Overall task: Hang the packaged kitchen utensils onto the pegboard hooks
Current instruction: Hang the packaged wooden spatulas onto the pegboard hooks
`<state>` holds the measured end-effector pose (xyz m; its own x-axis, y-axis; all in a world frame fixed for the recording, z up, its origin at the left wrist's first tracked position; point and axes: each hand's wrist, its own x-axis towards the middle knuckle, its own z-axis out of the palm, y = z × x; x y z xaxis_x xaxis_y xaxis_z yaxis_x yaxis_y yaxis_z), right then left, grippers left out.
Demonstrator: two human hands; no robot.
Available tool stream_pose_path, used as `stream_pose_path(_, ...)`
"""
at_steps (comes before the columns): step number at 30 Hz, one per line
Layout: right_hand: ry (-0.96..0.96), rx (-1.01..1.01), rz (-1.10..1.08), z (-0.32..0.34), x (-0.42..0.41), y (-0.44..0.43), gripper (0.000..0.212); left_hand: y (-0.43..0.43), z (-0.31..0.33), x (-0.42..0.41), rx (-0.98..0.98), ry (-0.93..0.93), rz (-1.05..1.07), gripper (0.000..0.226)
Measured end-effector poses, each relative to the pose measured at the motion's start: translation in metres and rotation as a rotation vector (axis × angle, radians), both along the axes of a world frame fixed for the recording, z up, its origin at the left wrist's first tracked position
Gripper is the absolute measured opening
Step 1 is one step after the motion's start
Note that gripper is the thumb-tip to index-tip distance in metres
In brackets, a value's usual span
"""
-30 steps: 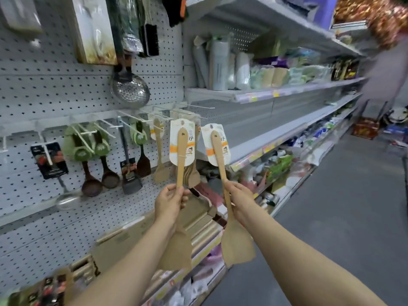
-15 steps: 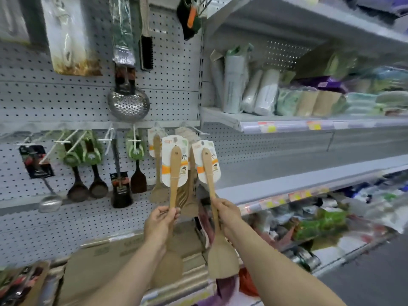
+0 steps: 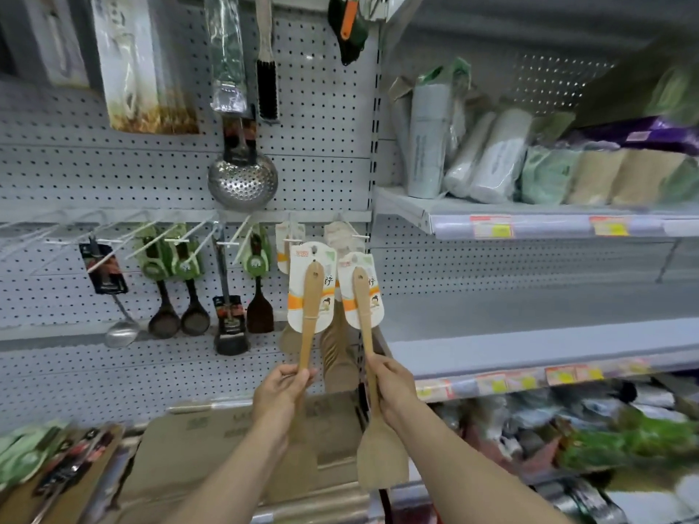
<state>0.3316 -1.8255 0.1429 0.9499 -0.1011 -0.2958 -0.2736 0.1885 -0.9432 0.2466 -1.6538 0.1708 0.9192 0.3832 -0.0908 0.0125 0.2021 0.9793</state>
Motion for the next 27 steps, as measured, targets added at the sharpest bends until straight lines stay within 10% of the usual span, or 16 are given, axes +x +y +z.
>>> stream_pose_path(13, 0.072, -0.083, 0.011, 0.018, 0.072, 0.014, 0.024, -0.009, -0.011, 0.032, 0.005, 0.037, -0.025, 0.009)
stream_pose_path(27, -0.389, -0.009, -0.005, 0.143, 0.058, 0.001, 0.01, -0.058, -0.012, 0.045, -0.086, 0.051, -0.095, 0.008)
